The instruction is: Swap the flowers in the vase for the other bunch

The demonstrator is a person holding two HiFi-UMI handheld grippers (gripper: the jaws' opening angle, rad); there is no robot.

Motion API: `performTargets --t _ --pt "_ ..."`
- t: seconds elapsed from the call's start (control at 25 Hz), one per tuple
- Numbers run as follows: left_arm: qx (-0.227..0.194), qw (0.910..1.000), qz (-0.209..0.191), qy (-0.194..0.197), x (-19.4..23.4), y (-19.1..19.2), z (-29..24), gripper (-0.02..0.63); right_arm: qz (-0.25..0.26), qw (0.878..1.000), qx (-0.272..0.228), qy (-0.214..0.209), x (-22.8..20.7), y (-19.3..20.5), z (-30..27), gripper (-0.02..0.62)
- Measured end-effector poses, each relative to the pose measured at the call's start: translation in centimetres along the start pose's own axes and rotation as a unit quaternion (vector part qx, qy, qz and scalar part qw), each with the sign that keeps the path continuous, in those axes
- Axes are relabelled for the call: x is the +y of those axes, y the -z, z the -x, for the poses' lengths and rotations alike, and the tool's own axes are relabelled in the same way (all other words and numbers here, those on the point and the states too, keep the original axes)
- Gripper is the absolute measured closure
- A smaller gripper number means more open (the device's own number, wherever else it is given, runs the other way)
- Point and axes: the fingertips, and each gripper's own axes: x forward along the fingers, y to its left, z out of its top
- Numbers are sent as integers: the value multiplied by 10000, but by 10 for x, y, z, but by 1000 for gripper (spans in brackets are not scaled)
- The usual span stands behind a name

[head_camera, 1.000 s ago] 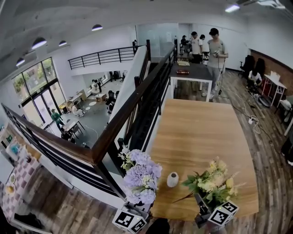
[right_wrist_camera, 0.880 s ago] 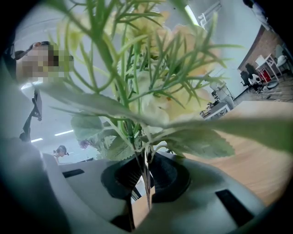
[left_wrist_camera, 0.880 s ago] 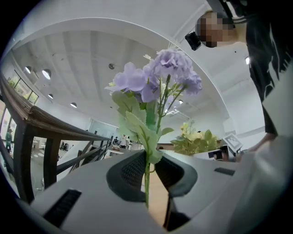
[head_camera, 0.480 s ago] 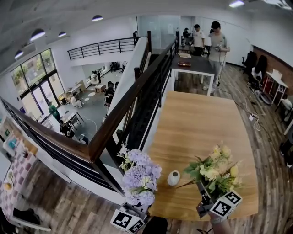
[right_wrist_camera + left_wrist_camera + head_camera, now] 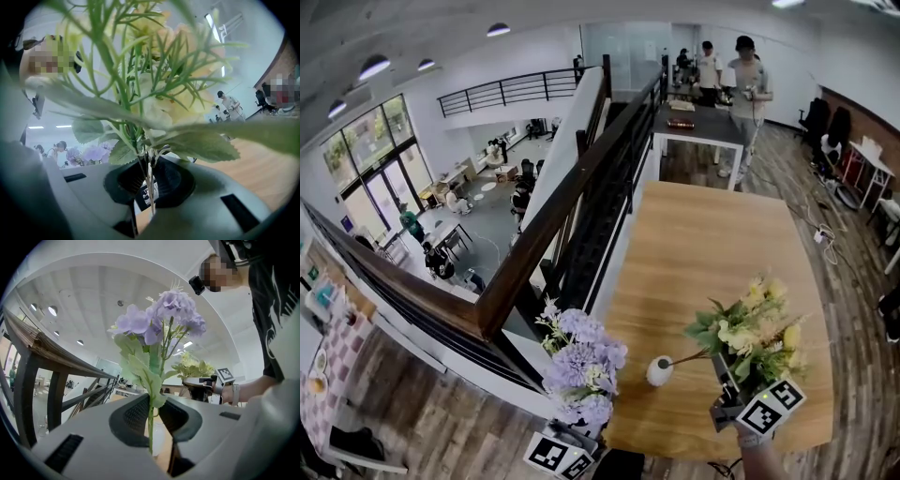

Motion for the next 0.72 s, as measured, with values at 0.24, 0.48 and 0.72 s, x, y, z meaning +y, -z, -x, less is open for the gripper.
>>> performTargets --t 0.24,0.48,0.72 --pt "63 10000 24 -31 11 3 -4 546 74 9999 132 -16 -6 13 -16 541" --pt "106 9999 71 -99 16 6 -13 546 26 9997 255 -38 -13 35 -19 541" --pt "126 9998 148 -92 20 13 -15 546 71 9990 432 -86 -8 60 -28 541"
